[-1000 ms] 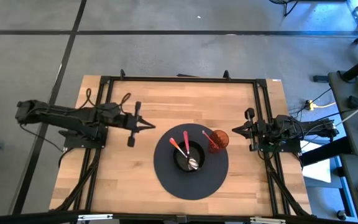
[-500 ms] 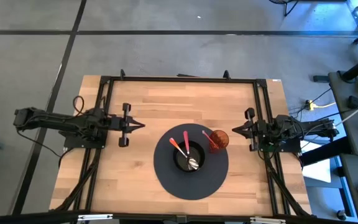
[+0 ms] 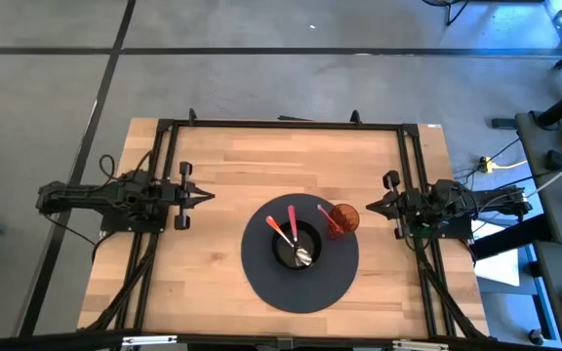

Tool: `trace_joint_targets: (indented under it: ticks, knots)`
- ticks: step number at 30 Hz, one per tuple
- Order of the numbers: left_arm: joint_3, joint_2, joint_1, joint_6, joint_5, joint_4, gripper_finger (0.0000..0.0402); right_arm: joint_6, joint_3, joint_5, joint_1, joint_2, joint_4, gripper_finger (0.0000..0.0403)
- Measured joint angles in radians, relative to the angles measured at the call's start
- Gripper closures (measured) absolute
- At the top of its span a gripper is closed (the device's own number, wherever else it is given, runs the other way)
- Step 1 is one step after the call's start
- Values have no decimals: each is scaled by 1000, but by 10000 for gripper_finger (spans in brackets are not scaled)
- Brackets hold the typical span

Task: Pick & Place Utensil
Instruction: Return to Home Position

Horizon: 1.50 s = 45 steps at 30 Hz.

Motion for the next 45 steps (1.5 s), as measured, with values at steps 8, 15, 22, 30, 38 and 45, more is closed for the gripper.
trace_joint_targets:
  ticks: [8,15,22,30,38,45]
  knots:
    - [-25,-128,-1,0,3,-127,398,-3,0,-32,0,0,0,400]
    - [-25,-128,-1,8,13,-154,398,-2,0,-18,0,0,-2,399]
    - [-25,-128,-1,0,32,-160,398,33,-27,54,-8,0,8,400]
    - [-25,-128,-1,1,19,-185,398,55,-31,67,-89,0,-8,400]
    - [-25,-128,0,3,2,-187,398,28,-63,-35,-162,0,3,400]
    - [-67,-120,1,32,-12,-162,398,43,-63,-47,-206,0,-2,400]
